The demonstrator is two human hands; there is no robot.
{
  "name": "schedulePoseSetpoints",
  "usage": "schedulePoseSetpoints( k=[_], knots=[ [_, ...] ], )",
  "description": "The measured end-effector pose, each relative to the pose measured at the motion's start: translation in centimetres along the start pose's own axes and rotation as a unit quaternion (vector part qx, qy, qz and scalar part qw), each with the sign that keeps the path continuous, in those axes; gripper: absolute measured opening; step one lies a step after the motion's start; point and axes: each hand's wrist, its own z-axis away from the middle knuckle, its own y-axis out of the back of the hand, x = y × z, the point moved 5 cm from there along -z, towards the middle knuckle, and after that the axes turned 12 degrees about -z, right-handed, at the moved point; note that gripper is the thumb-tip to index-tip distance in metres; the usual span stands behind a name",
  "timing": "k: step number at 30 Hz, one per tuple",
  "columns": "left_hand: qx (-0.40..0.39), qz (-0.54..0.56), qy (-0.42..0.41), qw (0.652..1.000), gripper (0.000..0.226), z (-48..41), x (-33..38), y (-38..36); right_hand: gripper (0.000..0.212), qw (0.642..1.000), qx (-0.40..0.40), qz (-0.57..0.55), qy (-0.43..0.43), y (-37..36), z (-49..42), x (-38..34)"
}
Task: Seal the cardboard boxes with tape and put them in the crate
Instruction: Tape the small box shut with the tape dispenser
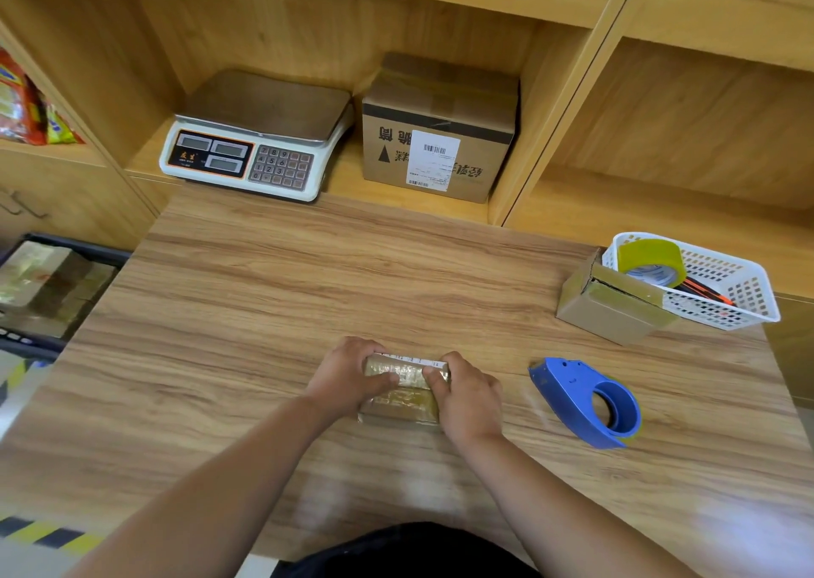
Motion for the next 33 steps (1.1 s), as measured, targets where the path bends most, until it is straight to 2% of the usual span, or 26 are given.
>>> schedulePoseSetpoints(
  k=[7,10,13,18,20,25,33],
  knots=[
    [0.026,0.046,0.008,0.999,0.012,0.0,0.2,0.1,0.031,1.000,0.007,-0.001,0.010,-0.1,-0.1,0.1],
    [0.050,0.063,0.011,0.997,0.023,0.2,0.3,0.0,0.033,1.000,0.002,0.015,0.013,-0.1,0.0,-0.2],
    [0.070,0.058,0.020,0.996,0.028,0.5,0.2,0.0,0.037,0.996,0.038,0.063,0.040,0.0,0.1,-1.0],
    [0.090,0.032,0.020,0.995,0.027,0.6,0.4,-0.2,0.081,0.995,0.035,0.090,-0.001,-1.1,-0.1,-2.5],
    [0.105,0.018,0.007,0.994,0.028,0.7,0.6,0.0,0.089,0.996,0.030,0.090,-0.001,-1.5,0.1,-2.5],
    [0.116,-0.018,0.002,0.993,0.029,0.6,0.4,0.0,0.082,0.994,0.054,0.094,0.024,-0.5,0.8,-1.4],
    [0.111,-0.004,0.032,0.993,0.030,0.7,0.0,-0.4,0.057,0.996,0.057,0.057,-0.027,0.6,1.5,0.5]
  ],
)
